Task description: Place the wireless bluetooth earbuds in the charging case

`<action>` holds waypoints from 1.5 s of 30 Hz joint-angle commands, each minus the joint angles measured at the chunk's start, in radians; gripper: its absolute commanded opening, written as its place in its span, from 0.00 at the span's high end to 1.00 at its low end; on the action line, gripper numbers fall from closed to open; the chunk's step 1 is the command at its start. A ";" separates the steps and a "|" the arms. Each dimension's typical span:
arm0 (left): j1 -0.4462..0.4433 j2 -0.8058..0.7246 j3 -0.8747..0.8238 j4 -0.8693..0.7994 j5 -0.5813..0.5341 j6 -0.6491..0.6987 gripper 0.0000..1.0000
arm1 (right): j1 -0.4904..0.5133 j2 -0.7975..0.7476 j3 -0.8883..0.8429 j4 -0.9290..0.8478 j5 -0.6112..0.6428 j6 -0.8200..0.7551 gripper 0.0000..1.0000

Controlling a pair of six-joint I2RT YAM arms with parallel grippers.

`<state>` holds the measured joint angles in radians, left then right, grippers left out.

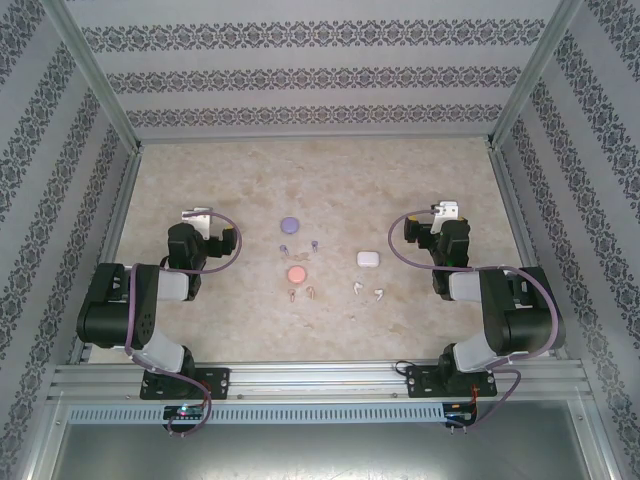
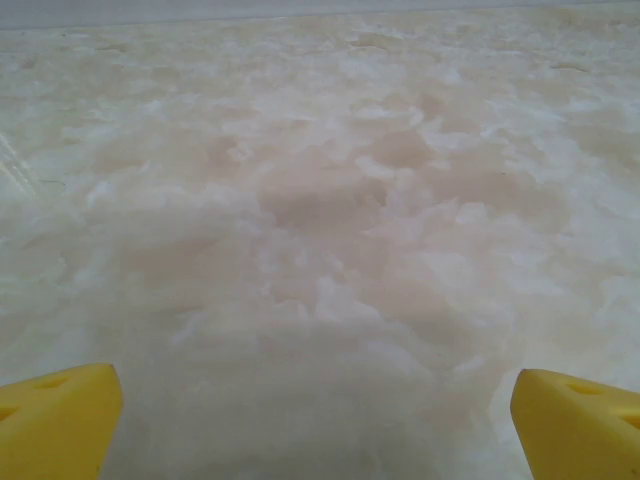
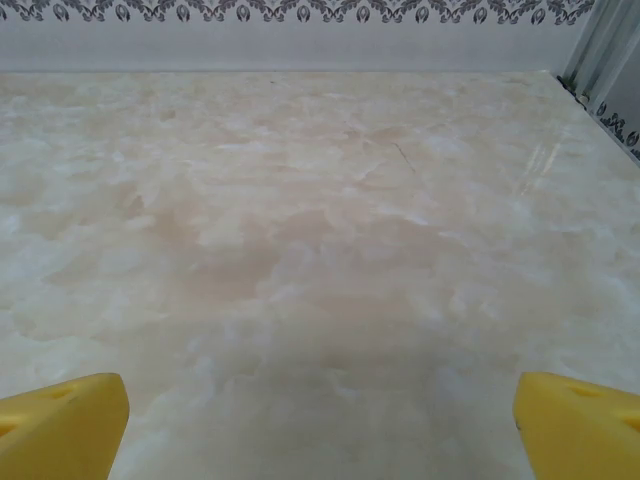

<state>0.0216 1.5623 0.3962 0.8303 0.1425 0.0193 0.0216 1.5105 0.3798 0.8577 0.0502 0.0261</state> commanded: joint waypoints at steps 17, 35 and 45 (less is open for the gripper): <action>0.000 0.002 0.031 -0.023 -0.063 -0.024 0.01 | -0.038 -0.001 0.013 0.023 -0.097 0.019 0.02; -0.001 -0.208 0.241 -0.525 -0.101 -0.077 0.00 | 0.010 -0.362 0.218 -0.688 0.074 0.164 0.02; -0.029 -0.386 0.400 -0.899 0.048 -0.373 0.00 | 0.021 -0.591 0.380 -1.052 -0.174 0.388 0.02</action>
<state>0.0078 1.2175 0.7670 0.1009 0.1360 -0.2119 0.0265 0.9382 0.7200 -0.0338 -0.0059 0.3523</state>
